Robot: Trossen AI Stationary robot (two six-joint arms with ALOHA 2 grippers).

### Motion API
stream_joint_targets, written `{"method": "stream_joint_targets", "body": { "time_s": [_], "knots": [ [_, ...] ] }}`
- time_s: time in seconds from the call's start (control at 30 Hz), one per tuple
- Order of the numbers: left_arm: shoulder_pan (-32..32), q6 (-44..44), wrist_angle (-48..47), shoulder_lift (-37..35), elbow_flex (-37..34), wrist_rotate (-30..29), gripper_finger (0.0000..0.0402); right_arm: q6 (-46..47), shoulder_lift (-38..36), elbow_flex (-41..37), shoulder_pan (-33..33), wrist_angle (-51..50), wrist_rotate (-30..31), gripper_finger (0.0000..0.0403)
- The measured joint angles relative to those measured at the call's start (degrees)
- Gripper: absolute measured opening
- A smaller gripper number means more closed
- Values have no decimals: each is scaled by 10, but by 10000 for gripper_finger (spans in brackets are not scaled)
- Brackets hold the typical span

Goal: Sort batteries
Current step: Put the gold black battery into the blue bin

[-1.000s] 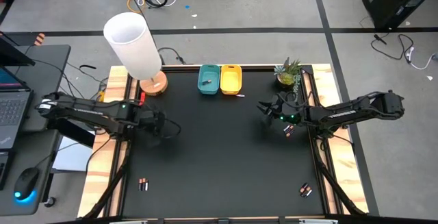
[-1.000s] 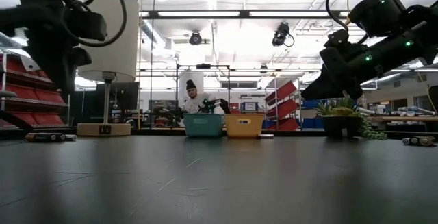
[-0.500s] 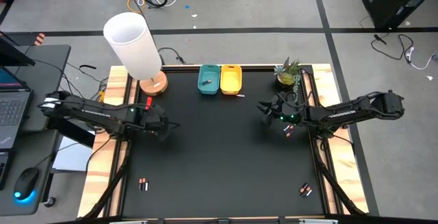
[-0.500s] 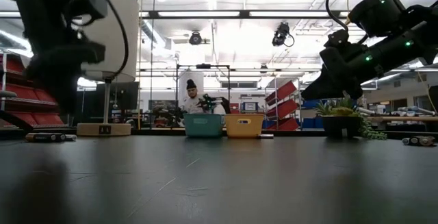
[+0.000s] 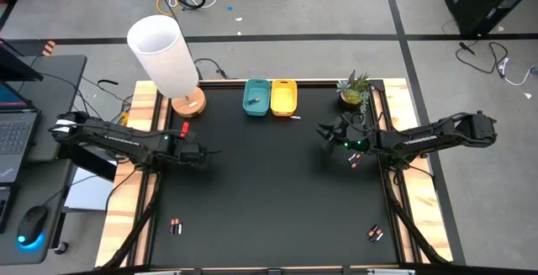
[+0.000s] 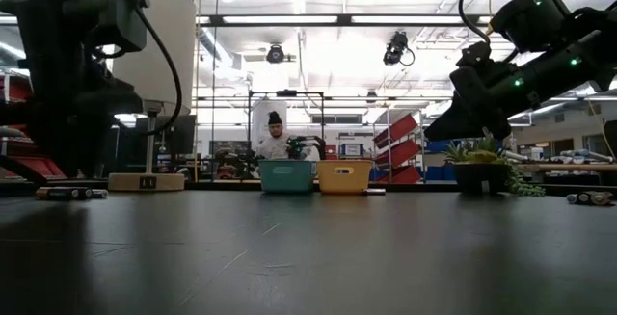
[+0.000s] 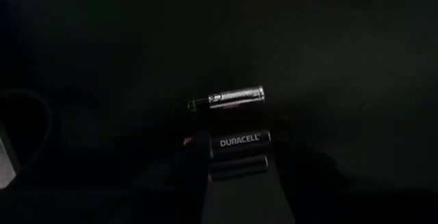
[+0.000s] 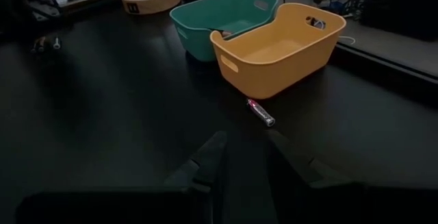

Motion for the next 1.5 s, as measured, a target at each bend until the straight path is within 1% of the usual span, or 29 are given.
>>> {"method": "stream_joint_targets", "body": {
  "time_s": [0.23, 0.33, 0.4, 0.57, 0.8, 1.33, 1.5],
  "knots": [
    [24, -17, -2, 4, 0, 15, 298, 0, 0, 0, -1, 0, 0, 87],
    [31, -17, -3, 13, 0, 18, 324, 0, 0, 0, -1, 0, 0, 87],
    [33, -17, -4, 22, 0, 18, 332, 0, 0, 0, -1, 0, 0, 87],
    [33, -29, -3, 47, -4, 25, 329, 2, 0, 0, -1, 0, 0, 87],
    [33, -31, 31, 67, -4, 26, 322, 2, 0, 0, -1, 0, 0, 87],
    [33, -37, 26, 70, -4, 34, 319, 2, 0, 0, -1, 0, 0, 87],
    [40, -43, 35, 100, -8, 34, 307, 2, 0, 0, -1, 0, 0, 87]
  ]
}}
